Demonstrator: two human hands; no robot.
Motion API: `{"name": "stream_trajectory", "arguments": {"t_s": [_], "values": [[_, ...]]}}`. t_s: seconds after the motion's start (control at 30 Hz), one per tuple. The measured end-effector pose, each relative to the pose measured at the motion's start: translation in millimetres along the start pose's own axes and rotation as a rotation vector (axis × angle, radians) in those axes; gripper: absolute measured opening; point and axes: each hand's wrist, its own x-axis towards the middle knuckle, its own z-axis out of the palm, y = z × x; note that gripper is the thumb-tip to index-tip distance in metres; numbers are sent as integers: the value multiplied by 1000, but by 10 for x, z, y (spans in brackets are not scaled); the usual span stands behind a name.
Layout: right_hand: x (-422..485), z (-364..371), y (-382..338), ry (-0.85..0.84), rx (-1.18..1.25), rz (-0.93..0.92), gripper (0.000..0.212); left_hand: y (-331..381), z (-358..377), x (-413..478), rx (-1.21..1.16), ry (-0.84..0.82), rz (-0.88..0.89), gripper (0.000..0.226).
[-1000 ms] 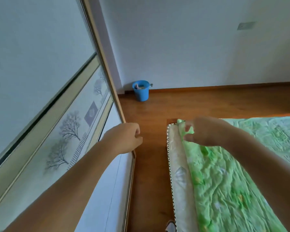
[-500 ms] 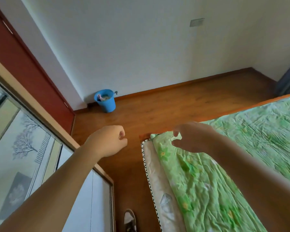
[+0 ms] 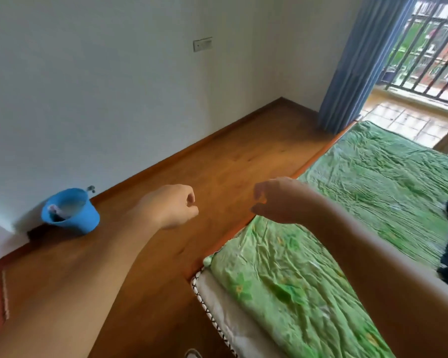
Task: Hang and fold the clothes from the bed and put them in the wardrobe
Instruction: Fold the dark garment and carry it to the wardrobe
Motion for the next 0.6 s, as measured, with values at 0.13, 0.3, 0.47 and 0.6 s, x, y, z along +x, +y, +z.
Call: {"name": "stream_trajectory", "arguments": {"t_s": [0.13,0.3,0.47,0.6], "values": [[341,-211,-164,1,23,64,32,-267,-284,412,14,-15,76,27],[743,-378,-181,21,8,89,36,-432,-475,845,-4,-13,136,27],[1344,-440,-440,3,0,56,37,-824,-646,1217,-11,-17,132,29],[2060,-503,-831,32,-7,43,37,-1372,-926,1745,-10,-3,137,30]]}}
